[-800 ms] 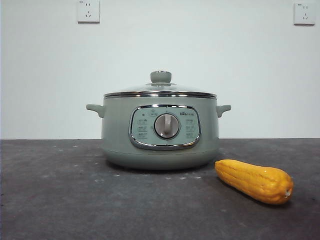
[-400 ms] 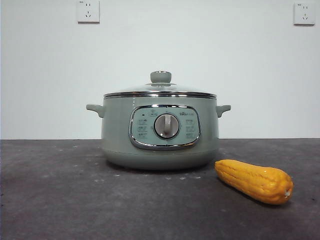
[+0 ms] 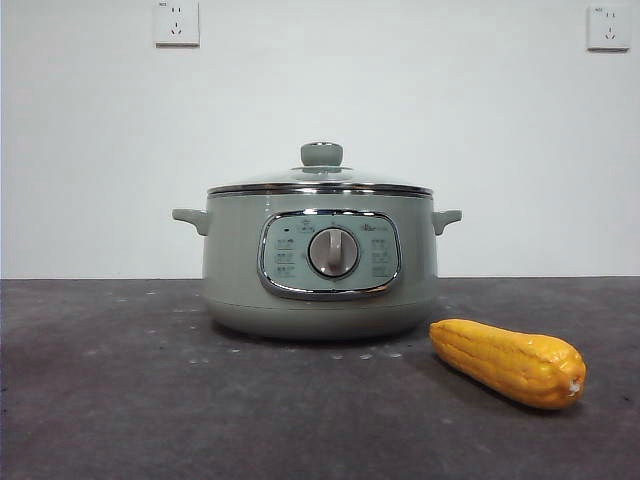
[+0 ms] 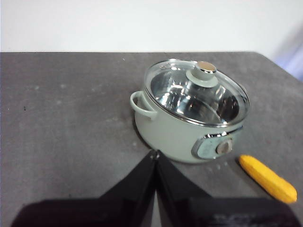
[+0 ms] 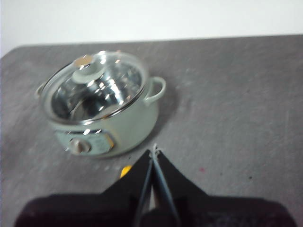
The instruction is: Pick up the corn,open the lid,put the corn in the pot,close the lid
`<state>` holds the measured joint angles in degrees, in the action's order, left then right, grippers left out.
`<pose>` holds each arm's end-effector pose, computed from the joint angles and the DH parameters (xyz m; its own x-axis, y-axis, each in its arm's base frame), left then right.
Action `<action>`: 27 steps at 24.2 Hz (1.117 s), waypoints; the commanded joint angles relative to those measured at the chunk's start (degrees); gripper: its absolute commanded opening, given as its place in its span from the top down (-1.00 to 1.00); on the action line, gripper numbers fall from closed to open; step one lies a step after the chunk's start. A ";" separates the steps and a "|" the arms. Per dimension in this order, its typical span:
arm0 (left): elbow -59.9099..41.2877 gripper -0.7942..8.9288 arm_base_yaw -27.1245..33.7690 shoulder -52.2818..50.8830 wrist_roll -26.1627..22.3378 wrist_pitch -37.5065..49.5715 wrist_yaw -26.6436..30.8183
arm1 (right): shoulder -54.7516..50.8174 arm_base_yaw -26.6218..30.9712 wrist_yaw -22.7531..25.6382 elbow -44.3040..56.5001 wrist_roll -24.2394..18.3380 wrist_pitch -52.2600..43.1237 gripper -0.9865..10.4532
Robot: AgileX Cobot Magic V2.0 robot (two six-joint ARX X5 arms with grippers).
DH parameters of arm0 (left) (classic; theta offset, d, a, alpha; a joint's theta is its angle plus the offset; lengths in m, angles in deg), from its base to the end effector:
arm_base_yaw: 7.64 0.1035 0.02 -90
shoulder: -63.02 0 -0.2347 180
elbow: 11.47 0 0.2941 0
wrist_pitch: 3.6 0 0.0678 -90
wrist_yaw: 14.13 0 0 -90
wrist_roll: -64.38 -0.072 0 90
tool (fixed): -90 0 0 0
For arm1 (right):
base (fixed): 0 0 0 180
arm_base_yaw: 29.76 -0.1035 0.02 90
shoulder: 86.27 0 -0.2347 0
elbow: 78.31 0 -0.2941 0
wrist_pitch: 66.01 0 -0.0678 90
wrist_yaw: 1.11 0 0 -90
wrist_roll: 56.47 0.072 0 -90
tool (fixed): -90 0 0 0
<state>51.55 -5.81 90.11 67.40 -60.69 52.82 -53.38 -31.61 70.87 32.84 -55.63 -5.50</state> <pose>0.1750 -0.0226 0.3346 0.8702 -0.3639 -0.3322 0.3161 0.9295 -0.1903 0.1841 0.0282 0.3470 0.8545 0.3371 -0.3951 -0.3058 0.9415 0.1419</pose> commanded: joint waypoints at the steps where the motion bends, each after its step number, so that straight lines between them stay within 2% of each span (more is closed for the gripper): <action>1: 2.62 0.85 0.11 2.05 -2.97 -2.75 -0.63 | 1.73 -0.02 -0.66 -2.73 -3.17 3.19 0.85; 14: 5.33 0.83 -0.79 5.77 -3.10 -4.76 -2.97 | 3.34 -0.02 -0.66 -4.55 -4.09 7.43 0.80; 15: 5.38 0.76 -0.79 5.92 -3.06 -4.76 -3.85 | 3.34 -0.02 -0.66 -4.55 -4.09 7.43 0.65; 16: 5.44 0.55 -0.79 6.05 -3.02 -4.76 -4.22 | 3.34 -0.02 -0.66 -4.55 -4.07 7.43 0.43; 18: 5.51 -0.20 -0.79 6.21 -2.23 -4.76 -4.44 | 3.43 -0.02 -0.68 -4.55 -3.91 7.43 -0.16; 19: 5.53 -0.44 -0.79 6.29 -1.70 -4.76 -4.44 | 3.72 -0.02 -0.68 -4.57 -3.87 7.48 -0.32; 27: 5.53 -0.46 -0.79 6.29 -1.75 -4.76 -4.42 | 7.65 -0.07 -6.25 -4.59 -3.87 8.13 -0.33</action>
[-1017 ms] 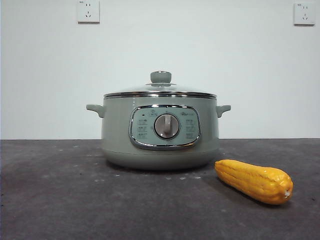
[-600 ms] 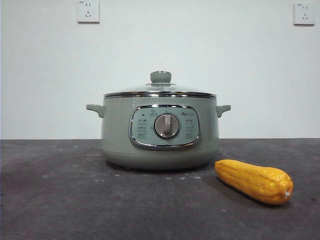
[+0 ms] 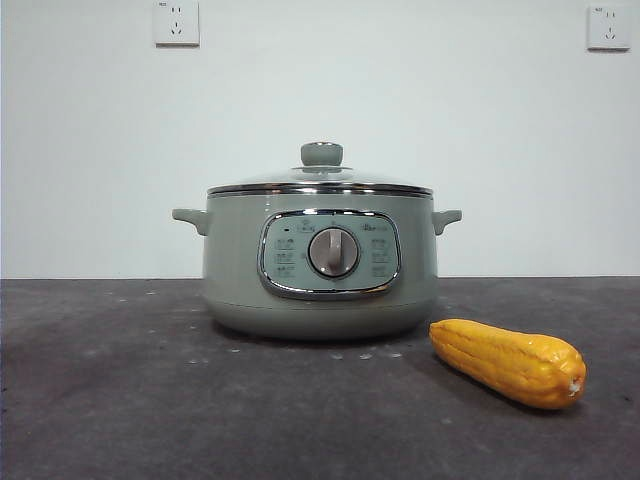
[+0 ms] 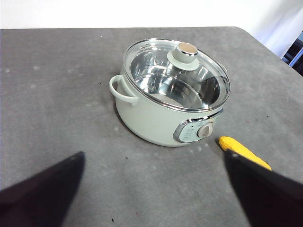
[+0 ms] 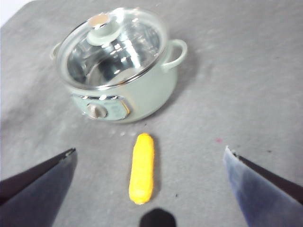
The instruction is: Pick up the corn,open the lid,put the corn in the pot,close the lid
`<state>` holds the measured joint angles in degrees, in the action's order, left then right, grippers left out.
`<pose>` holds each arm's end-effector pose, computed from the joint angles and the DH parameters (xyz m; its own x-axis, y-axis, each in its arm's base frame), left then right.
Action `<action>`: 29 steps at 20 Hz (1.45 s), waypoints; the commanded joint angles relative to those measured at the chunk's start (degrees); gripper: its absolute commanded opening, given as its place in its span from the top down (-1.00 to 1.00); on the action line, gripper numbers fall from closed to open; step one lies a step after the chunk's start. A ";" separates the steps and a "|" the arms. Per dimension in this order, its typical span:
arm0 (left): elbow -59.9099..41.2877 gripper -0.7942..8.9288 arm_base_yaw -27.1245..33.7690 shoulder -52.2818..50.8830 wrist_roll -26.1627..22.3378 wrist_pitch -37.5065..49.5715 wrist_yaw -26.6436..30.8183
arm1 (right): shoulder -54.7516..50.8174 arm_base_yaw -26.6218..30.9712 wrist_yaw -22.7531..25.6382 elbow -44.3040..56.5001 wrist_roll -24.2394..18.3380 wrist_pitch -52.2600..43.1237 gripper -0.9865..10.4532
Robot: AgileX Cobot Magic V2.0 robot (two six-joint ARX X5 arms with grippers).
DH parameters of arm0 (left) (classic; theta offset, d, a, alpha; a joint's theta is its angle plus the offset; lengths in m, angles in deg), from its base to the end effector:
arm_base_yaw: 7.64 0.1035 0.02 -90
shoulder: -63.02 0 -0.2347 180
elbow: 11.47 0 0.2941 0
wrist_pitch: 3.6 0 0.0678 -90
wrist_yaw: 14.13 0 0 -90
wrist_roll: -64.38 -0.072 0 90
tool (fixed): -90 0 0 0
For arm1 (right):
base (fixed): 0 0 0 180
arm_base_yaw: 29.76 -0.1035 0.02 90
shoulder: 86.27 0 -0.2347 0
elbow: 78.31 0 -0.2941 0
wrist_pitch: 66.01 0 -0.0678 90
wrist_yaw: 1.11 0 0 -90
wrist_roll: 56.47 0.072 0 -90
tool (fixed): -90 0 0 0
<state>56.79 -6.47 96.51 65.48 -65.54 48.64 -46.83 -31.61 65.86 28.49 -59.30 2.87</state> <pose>0.1838 -0.0292 0.3405 0.8002 -0.4413 -0.4060 0.3800 0.8970 -0.2260 0.1919 0.0344 0.3389 0.7397 0.4153 -0.5294 -0.3775 0.9075 0.1844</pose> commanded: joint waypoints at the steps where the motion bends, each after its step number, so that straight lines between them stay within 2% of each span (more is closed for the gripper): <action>1: 0.28 -0.46 -0.13 -0.11 0.17 0.09 -0.24 | 2.32 -0.11 -2.40 -0.24 -0.17 -0.17 -0.32; 4: 0.28 -0.46 -0.13 -0.11 0.17 0.09 -0.24 | 7.98 -2.43 -3.17 -0.24 -0.22 -0.11 -0.32; 7: 0.28 -0.46 -0.13 -0.11 0.20 0.09 -0.24 | 16.33 -8.15 -2.51 -0.22 -0.22 0.17 -0.28; 10: 0.28 -0.46 -0.13 -0.11 0.20 0.09 -0.24 | 25.66 -14.80 1.11 -0.22 -0.44 -0.09 -0.25; 13: 0.28 -0.46 -0.13 -0.11 0.20 0.09 -0.24 | 35.41 -20.22 7.65 -0.22 -0.42 -0.39 -0.25; 17: 0.28 -0.46 -0.13 -0.11 0.20 0.09 -0.22 | 44.78 -24.52 10.43 -0.22 0.04 -2.99 -0.25; 23: 0.28 -0.46 -0.13 0.26 0.20 0.07 -0.22 | 52.89 -28.33 14.34 -0.22 3.78 -7.96 -0.25; 25: 0.28 -0.46 -0.13 0.57 0.20 0.07 -0.22 | 54.97 -28.98 16.90 -0.22 4.44 -8.41 -0.14; 28: 0.28 -0.46 -0.13 0.94 0.17 0.07 -0.22 | 56.61 -29.00 17.90 -0.20 5.88 -9.16 -0.04; 29: 0.28 -0.46 -0.13 1.05 0.20 0.07 -0.22 | 56.74 -29.00 18.14 -0.20 6.01 -9.38 0.15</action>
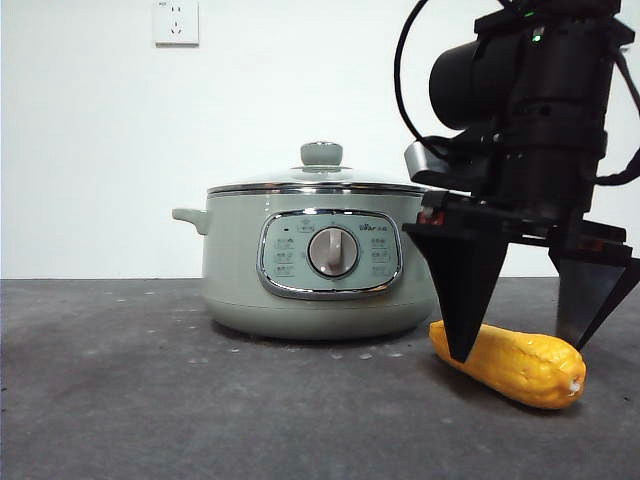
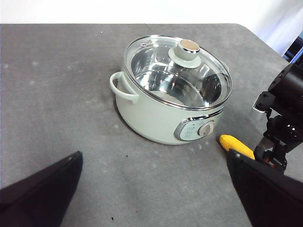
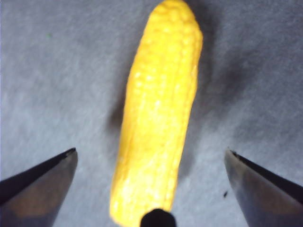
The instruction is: Pick up the corn,open the lid,put the corn in the pot,close the lid
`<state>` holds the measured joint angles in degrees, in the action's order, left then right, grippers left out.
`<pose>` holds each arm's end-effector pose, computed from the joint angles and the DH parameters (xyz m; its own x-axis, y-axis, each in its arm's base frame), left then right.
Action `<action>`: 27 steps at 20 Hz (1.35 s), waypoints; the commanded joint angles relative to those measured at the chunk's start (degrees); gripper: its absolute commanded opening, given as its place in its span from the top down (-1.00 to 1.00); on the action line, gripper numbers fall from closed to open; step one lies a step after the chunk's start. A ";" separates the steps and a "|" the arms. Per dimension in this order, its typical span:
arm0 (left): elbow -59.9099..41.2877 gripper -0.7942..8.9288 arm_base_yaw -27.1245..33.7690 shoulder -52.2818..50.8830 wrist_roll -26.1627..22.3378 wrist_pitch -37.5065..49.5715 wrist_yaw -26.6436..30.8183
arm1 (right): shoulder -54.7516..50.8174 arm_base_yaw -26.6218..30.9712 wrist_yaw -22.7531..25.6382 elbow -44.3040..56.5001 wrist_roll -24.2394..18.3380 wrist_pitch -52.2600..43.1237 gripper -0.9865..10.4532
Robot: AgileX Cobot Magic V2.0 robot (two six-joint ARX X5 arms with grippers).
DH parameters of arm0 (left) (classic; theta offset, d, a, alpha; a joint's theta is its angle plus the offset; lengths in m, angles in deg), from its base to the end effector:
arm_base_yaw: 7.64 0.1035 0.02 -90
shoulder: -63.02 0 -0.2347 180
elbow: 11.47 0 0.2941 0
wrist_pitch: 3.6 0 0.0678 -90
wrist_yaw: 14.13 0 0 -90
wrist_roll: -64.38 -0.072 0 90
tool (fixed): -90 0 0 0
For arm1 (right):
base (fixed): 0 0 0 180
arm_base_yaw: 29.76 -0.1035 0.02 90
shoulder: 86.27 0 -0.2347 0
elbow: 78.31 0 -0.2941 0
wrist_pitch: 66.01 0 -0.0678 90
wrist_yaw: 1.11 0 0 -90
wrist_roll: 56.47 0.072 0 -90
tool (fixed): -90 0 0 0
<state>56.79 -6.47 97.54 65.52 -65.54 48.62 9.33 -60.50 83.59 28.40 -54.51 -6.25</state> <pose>0.1880 -0.0291 0.3376 0.7927 -0.4418 -0.4201 0.3758 0.8967 -0.2339 0.2839 0.1766 0.0873 0.0709 0.1496 -0.9862 -0.4905 0.8661 0.0962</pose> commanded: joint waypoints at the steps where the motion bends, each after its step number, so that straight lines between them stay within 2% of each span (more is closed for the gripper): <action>1: 0.28 -0.46 -0.13 0.15 0.13 0.07 -0.20 | 0.63 -0.11 0.39 -0.11 1.05 -0.26 0.36; 2: 0.28 -0.46 -0.13 0.26 0.15 0.09 -0.20 | 0.63 -0.11 0.37 -0.11 1.05 -0.26 0.50; 7: 0.28 -0.46 -0.13 1.14 0.13 0.09 -0.20 | 0.63 -0.11 0.17 -0.09 0.81 -0.50 0.84; 13: 0.28 -0.46 -0.13 1.51 0.13 0.09 -0.20 | 0.33 -0.11 0.17 -0.09 0.24 -1.86 0.85; 17: 0.28 -0.46 -0.15 2.36 0.13 0.11 -0.26 | -4.55 -0.11 0.17 -0.09 -0.72 0.50 0.85; 22: 0.28 -0.46 -0.15 5.14 0.11 0.70 -2.84 | -19.45 -0.04 0.20 -0.11 -1.14 5.05 0.85; 27: 0.81 -0.46 -2.58 8.94 0.13 6.54 -3.23 | -35.65 -0.04 0.22 -0.11 -1.05 9.35 0.85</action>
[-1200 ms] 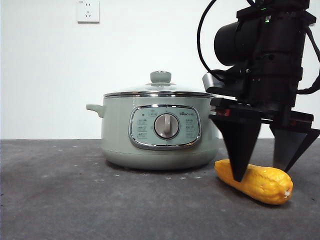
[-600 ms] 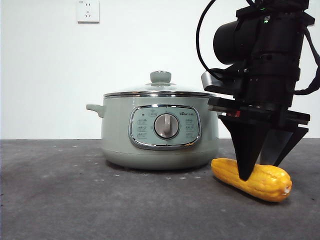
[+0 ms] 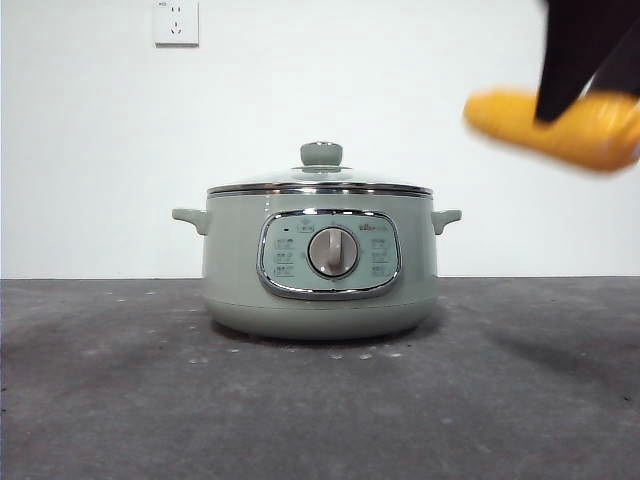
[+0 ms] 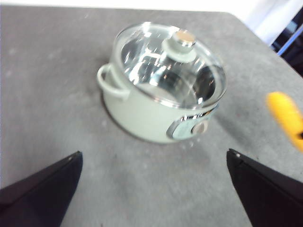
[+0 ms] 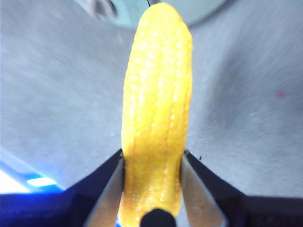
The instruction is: Pick up the corn,open the lid,put the corn in the pot,close the lid
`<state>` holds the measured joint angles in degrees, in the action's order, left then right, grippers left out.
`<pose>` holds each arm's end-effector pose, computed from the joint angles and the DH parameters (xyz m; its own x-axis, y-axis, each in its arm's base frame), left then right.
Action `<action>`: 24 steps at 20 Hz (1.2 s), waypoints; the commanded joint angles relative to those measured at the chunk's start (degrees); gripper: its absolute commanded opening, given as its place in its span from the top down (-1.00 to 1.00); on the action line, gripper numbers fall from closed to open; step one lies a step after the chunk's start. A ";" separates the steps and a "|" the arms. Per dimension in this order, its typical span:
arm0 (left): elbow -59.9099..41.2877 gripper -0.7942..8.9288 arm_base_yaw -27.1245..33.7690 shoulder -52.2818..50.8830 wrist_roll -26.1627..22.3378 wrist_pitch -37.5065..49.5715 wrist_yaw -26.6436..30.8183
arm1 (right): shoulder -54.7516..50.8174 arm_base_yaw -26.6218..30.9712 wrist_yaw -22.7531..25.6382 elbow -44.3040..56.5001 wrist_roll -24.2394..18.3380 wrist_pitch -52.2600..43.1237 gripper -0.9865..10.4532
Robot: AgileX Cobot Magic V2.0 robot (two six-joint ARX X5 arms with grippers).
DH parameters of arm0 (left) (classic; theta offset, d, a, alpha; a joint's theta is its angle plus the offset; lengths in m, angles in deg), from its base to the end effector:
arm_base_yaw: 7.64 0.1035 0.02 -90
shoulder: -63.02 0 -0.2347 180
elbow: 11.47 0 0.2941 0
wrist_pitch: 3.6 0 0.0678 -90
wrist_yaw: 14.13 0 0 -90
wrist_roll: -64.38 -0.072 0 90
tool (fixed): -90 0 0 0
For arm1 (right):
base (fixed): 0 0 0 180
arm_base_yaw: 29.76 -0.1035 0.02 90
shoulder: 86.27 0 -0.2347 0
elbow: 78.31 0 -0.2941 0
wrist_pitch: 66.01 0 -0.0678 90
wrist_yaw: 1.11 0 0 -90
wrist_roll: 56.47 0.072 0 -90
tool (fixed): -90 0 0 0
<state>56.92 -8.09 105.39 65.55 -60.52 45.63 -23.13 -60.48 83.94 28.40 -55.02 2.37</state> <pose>0.2222 -0.0380 0.3239 0.7373 -0.5094 -0.4437 0.4283 0.8604 -0.2761 0.2349 0.1468 0.2461 0.4069 0.3421 -0.8470 -0.5293 0.8440 0.0867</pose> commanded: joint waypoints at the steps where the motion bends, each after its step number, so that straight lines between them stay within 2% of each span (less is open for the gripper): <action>1: 1.57 -0.46 -2.01 2.60 0.11 1.97 -0.22 | -5.92 -0.07 -0.13 -0.11 -0.26 1.73 0.85; 5: 8.39 -0.46 -8.17 11.67 0.07 3.41 0.92 | -13.79 -0.07 -0.15 -0.11 0.11 5.57 0.85; 11: 20.09 -0.46 -20.24 28.04 -2.43 8.66 9.03 | -16.94 -0.09 -0.22 -0.11 1.33 7.98 0.85; 14: 26.16 -0.46 -25.16 37.22 -5.77 11.21 14.03 | -16.94 -0.09 -3.06 -0.11 1.44 8.11 0.85; 17: 32.72 -0.46 -27.34 46.47 -8.44 11.85 15.52 | -16.94 -0.09 -3.82 -0.11 1.57 8.13 0.85; 21: 40.26 -0.46 -27.74 57.09 -8.98 12.15 15.52 | -17.29 -0.09 -3.89 -0.11 2.01 8.04 0.85; 24: 42.27 -0.46 -27.71 62.18 -9.33 14.19 15.52 | -17.44 -0.07 -4.04 -0.11 2.01 7.96 0.85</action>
<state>99.08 -35.67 167.22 57.06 -46.53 61.28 -40.40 -60.50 80.02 28.36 -53.64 10.54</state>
